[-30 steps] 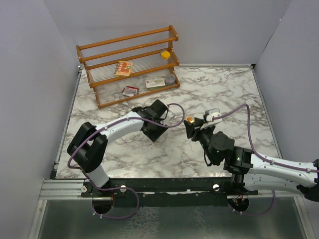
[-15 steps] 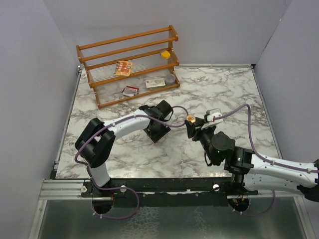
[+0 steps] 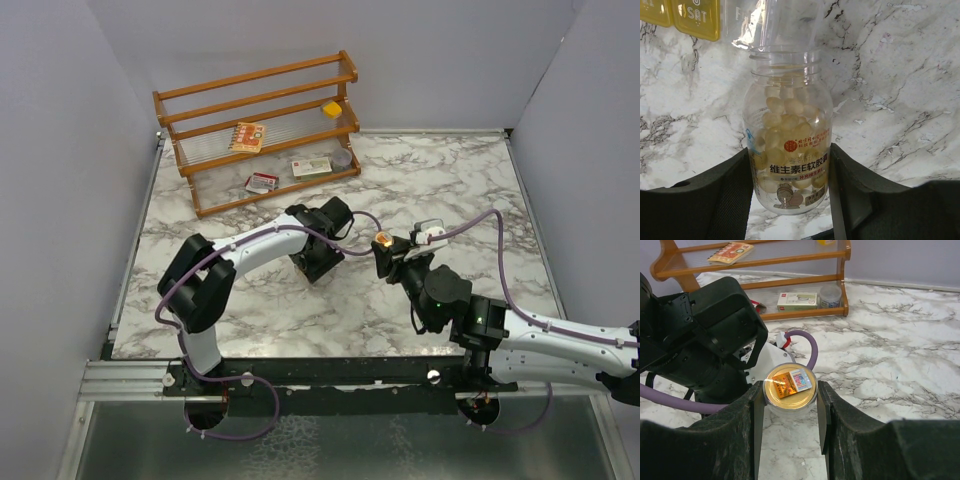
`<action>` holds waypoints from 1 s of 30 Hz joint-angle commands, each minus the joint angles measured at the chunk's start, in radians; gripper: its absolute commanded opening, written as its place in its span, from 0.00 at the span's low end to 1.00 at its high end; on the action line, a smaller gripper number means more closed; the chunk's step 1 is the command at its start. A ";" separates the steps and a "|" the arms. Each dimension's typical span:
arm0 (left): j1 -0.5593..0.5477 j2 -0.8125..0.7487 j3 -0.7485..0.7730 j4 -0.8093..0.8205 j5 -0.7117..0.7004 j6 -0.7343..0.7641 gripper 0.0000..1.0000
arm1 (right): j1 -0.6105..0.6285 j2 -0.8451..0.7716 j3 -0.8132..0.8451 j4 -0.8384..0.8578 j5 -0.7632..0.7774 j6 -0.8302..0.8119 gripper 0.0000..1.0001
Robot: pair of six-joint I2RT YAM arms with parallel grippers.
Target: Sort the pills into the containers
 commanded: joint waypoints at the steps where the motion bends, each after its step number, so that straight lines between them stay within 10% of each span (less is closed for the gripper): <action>1: -0.008 0.029 0.050 -0.059 -0.064 0.000 0.00 | -0.001 -0.012 -0.013 0.009 0.022 0.013 0.01; 30: -0.059 0.159 0.213 -0.215 -0.201 -0.024 0.00 | -0.001 -0.114 -0.049 -0.027 0.109 0.061 0.01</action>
